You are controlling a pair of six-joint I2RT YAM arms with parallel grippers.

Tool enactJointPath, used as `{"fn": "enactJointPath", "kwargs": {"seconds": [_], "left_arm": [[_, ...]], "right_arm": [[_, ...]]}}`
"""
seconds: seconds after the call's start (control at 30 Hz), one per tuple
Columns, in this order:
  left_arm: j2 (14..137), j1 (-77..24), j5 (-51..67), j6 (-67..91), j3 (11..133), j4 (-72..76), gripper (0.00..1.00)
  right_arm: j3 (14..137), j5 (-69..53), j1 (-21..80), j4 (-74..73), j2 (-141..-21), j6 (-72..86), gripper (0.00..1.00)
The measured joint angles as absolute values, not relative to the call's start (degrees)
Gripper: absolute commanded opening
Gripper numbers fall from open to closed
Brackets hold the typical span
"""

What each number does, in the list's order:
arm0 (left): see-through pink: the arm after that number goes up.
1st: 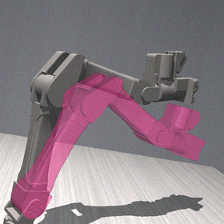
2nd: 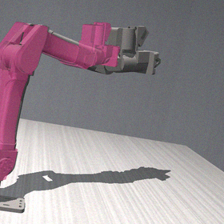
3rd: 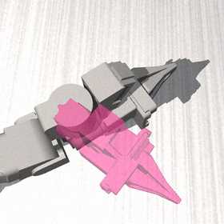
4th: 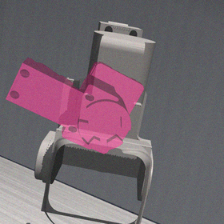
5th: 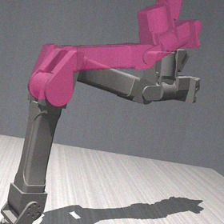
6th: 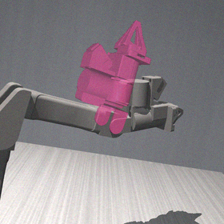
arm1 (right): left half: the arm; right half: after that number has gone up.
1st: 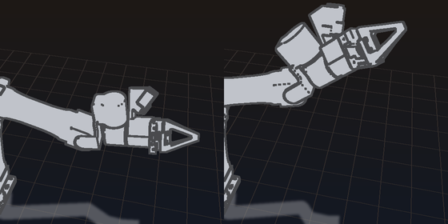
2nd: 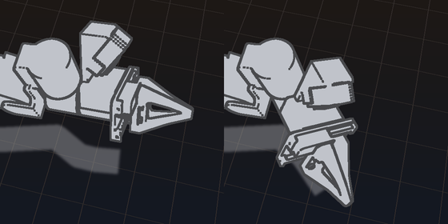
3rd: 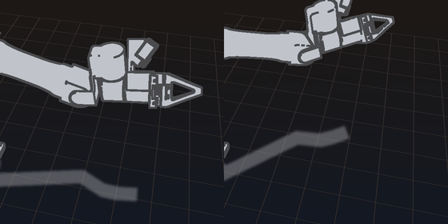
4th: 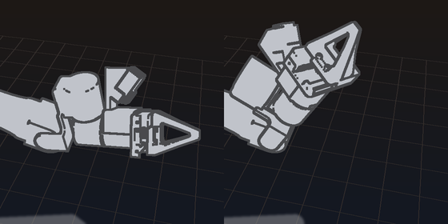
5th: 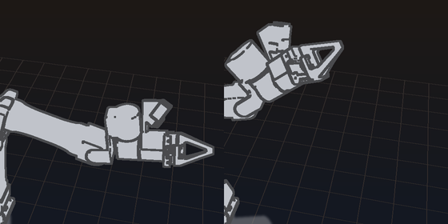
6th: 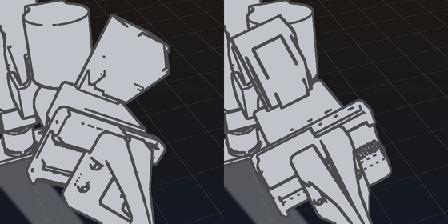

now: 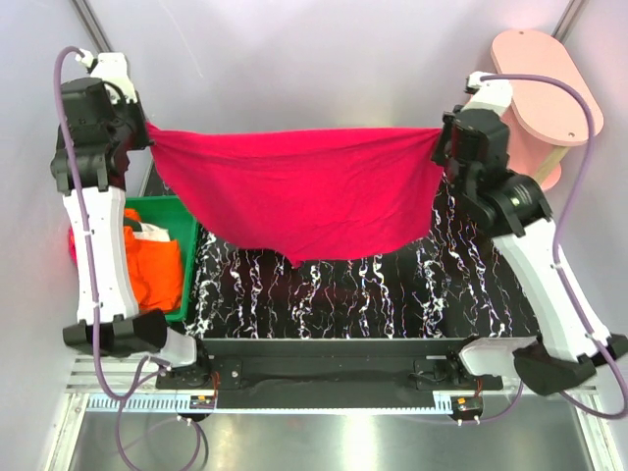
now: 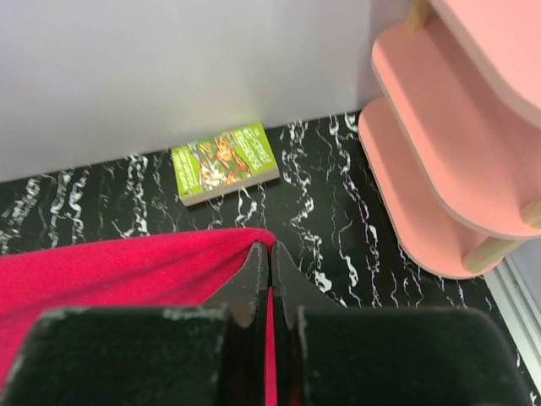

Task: Fold and stack the t-shirts
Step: Flatten out the tshirt

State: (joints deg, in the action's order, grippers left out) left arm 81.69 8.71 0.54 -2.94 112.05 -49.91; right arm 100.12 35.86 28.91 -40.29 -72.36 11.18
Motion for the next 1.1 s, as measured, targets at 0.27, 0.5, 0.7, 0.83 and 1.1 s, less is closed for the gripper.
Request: {"fn": "enactJointPath", "kwargs": {"seconds": [0.27,0.5,0.7,0.83,1.1], "left_arm": [[94.15,7.42,1.19,-3.92,124.42,-52.36,0.0],[104.18,3.7,-0.01,-5.96,139.9,-53.78,0.0],[110.02,1.08,-1.74,-7.97,147.3,-51.64,0.0],[109.3,0.84,-2.92,-8.62,144.94,-46.57,0.0],[99.53,0.25,-4.54,-7.29,125.56,-41.54,0.0]], "right_arm": [[102.78,33.06,22.94,-40.4,-84.64,13.5,0.0],[117.12,30.7,16.4,-40.97,-97.91,13.87,0.0],[135.06,28.95,13.43,-41.28,-106.32,13.26,0.0],[139.33,27.14,13.34,-40.23,-106.78,13.28,0.0],[120.22,25.8,13.37,-37.23,-100.03,14.15,0.0]]}}
